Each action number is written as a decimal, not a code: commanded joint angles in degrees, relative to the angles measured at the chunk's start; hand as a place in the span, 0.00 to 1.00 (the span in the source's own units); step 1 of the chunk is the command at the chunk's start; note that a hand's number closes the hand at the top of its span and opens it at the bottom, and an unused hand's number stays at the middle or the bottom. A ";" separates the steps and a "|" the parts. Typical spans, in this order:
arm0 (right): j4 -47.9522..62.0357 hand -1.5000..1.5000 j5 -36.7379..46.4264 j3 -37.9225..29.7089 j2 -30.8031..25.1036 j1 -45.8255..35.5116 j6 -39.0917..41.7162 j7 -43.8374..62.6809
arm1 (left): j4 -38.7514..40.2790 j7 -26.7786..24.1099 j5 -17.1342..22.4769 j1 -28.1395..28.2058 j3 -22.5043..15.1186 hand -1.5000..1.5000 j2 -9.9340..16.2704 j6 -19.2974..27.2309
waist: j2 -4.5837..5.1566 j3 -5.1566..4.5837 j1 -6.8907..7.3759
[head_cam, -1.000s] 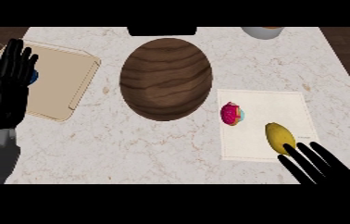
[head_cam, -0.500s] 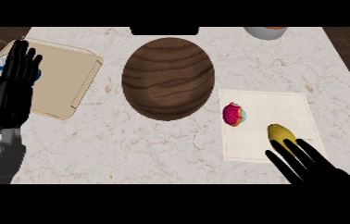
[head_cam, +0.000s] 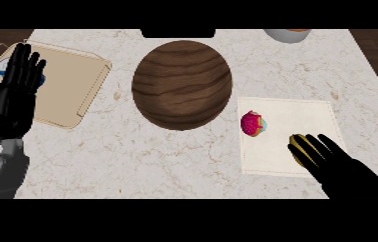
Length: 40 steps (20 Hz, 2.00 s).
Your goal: Pick the lemon from the placemat and place it in the bowl
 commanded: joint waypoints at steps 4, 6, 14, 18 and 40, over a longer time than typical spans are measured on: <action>9.41 0.00 1.47 -2.79 4.90 -3.82 -1.66 -9.47 | -1.44 0.43 -1.73 1.34 1.27 0.50 -2.31 -0.69 | 0.01 -0.01 0.24; 11.29 0.00 3.22 -4.51 2.63 -0.07 -6.63 -14.20 | 3.39 -3.52 -1.34 0.31 3.19 0.50 -1.84 -3.59 | 0.04 -0.01 -0.09; 14.47 0.00 9.55 -3.34 10.08 -3.99 -1.40 -13.62 | 3.90 -0.73 -4.15 -2.04 3.86 0.50 -3.73 -3.97 | 0.06 -0.03 -0.03; 15.09 0.00 11.62 -5.17 11.27 -2.81 -0.56 -15.07 | -0.85 1.56 -3.85 0.54 5.34 0.50 -3.73 -5.17 | -0.01 -0.02 0.01; 31.87 1.00 21.03 -11.15 19.54 -6.26 -12.91 -25.71 | -3.02 2.94 -9.41 0.94 5.98 0.50 -8.58 -5.23 | -0.01 -0.01 0.04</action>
